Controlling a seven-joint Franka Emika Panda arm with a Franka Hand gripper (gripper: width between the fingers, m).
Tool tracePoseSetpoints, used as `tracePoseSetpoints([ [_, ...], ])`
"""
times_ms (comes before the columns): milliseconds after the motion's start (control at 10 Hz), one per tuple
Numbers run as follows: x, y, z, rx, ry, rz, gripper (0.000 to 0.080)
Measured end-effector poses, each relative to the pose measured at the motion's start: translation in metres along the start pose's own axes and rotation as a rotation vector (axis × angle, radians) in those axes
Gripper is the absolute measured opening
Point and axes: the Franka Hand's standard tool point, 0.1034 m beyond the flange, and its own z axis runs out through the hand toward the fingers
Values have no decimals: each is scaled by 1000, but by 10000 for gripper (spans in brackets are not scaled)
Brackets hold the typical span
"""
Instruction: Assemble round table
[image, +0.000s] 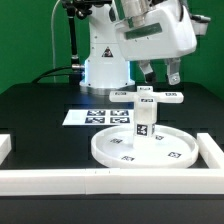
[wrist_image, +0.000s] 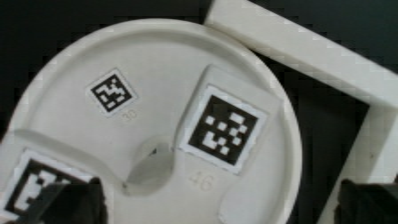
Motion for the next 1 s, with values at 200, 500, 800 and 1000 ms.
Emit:
tracePoseSetpoints([
  [200, 0, 0, 0, -1, 0, -130, 649],
  [500, 1, 2, 0, -81, 38, -561, 649],
  [800, 0, -1, -3, -156, 41, -922, 649],
  [1000, 3, 0, -3, -160, 31, -1071, 649],
])
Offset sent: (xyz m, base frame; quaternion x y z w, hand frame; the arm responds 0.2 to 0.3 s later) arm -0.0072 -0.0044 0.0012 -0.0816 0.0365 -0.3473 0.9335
